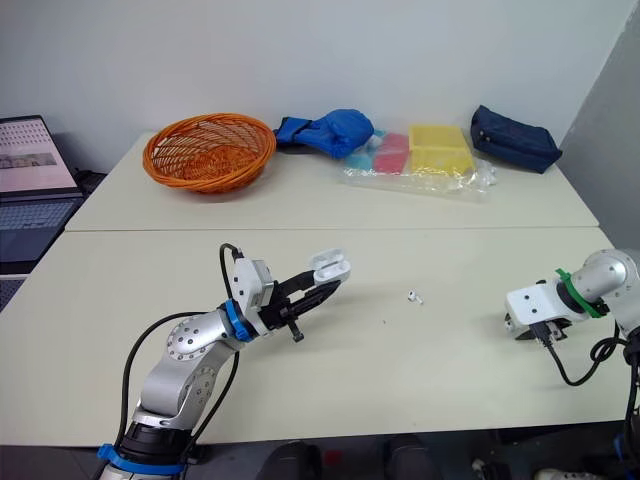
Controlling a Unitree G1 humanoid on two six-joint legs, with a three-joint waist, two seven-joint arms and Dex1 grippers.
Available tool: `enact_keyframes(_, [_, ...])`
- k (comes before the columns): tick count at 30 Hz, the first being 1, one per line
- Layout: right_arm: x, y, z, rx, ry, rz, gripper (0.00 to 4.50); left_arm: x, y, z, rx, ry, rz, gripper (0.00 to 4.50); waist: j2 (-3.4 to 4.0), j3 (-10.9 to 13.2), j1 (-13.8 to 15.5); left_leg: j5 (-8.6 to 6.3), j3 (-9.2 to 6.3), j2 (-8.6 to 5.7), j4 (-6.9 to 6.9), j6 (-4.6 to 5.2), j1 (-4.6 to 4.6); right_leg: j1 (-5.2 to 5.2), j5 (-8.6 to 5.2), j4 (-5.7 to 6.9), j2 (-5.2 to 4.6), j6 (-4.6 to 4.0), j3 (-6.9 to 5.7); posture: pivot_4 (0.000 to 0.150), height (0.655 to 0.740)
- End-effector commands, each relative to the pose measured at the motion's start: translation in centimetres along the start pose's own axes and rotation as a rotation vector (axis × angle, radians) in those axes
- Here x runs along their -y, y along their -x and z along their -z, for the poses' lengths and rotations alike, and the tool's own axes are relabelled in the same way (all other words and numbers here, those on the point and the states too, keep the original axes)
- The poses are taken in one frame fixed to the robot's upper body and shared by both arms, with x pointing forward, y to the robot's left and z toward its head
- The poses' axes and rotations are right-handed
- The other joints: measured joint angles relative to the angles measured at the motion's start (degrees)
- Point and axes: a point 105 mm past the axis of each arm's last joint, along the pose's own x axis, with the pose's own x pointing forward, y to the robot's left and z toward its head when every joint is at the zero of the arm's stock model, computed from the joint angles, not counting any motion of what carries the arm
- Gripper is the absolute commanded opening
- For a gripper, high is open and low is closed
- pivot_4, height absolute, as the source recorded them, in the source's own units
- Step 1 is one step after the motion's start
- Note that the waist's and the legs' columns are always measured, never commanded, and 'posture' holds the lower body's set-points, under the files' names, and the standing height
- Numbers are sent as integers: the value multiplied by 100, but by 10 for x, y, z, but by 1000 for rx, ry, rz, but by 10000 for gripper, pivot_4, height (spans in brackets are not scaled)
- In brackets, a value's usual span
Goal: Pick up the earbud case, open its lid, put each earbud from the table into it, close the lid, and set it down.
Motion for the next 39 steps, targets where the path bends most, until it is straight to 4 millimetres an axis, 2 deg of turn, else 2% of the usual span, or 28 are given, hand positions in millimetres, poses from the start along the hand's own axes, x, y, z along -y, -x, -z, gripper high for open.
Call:
enact_keyframes(1, [6,7,2,-19,8,9,19106,1,1,-12,45,-30,-2,8048,0,0,1,0,0,0,0,0,0,0,0,0,0,0,0,1500,7400])
enact_keyframes(10, [7,6,4,-19,-20,-4,19106,1,1,-11,44,-29,-9,8048,0,0,2,0,0,0,-1,0,0,0,0,0,-5,-1,0,1500,7400])
enact_keyframes(13, [7,6,1,-9,-26,-9,13117,0,0,-12,46,-33,-10,8048,0,0,2,0,0,0,0,0,0,0,0,0,-7,0,0,1500,7400])
enact_keyframes(16, [6,5,1,-4,-36,-17,4121,0,0,-12,46,-33,-9,8048,0,0,1,0,0,0,0,0,0,0,0,0,-8,0,-1,1500,7400])
enact_keyframes(22, [1,9,2,0,-59,-13,4166,0,-1,-12,49,-32,-8,8048,0,0,3,0,-1,0,-1,0,0,0,0,0,-7,0,-2,1500,7400])
enact_keyframes(25, [-9,21,8,-1,-129,2,4166,1,-1,-12,50,-30,-5,8048,0,0,9,0,-3,1,-3,0,-1,0,0,0,-9,-1,-3,1500,7400])
enact_keyframes(31, [-60,50,18,-37,-268,-70,4166,4,2,-10,49,-22,-8,8048,7,3,47,-1,-3,-2,-15,0,-5,0,-8,-2,-41,1,-7,1500,7400])
enact_keyframes(33, [-76,58,20,-35,-389,-75,4166,6,1,-9,49,-18,-8,8048,7,3,37,-2,-2,-3,-15,1,-6,0,-17,-4,-45,17,-8,1500,7400])
enact_keyframes(35, [-88,60,20,-46,-478,-80,4166,8,1,-8,48,-13,-6,8048,6,3,29,-2,-3,-4,-15,1,-5,-1,-17,-4,-50,17,-9,1500,7400])
enact_keyframes(39, [-95,50,23,-45,-649,36,4166,9,1,-8,45,-7,-2,8048,2,4,-11,-2,-8,-5,-9,1,6,1,-14,2,-54,16,-9,1500,7400])
